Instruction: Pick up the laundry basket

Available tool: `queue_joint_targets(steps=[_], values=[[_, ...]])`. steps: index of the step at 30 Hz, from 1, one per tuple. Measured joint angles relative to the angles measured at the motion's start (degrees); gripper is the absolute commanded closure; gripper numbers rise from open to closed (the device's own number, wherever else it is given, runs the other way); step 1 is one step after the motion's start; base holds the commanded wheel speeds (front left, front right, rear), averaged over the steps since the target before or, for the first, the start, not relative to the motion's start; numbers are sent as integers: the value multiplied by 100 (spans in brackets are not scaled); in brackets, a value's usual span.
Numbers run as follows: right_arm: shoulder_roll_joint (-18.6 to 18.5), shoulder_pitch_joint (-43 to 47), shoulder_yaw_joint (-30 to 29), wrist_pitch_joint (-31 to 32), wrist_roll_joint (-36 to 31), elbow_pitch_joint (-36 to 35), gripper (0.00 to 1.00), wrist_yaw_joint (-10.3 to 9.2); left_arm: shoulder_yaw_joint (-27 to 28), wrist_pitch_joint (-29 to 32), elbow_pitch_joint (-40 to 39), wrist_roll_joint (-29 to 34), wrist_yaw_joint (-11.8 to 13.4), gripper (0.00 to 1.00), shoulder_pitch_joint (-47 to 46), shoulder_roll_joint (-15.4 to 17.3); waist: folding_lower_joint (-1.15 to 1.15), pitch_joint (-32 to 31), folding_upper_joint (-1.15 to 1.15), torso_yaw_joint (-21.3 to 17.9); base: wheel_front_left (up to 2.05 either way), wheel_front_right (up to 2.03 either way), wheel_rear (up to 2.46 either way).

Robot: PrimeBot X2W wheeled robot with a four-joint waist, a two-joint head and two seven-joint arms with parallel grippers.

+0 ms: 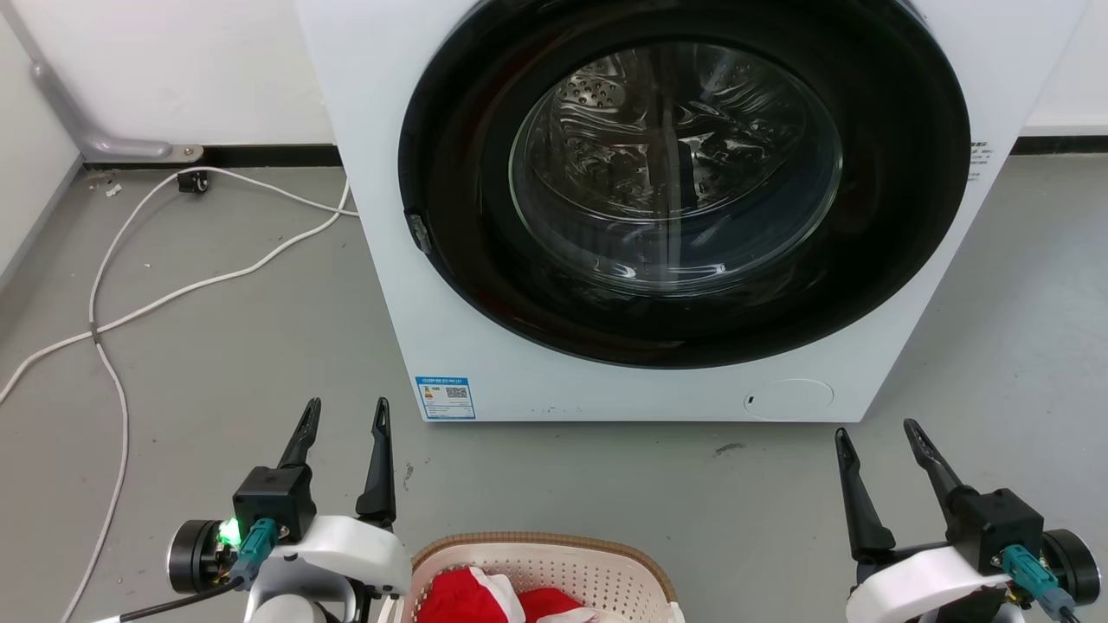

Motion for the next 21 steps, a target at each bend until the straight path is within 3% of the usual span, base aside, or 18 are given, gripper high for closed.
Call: queue_joint_targets(steps=[21], values=[[1,-23,185,14,109,282,0,0,33,-8,151,16,-19,0,0,-2,0,128,0,262,0,0,0]])
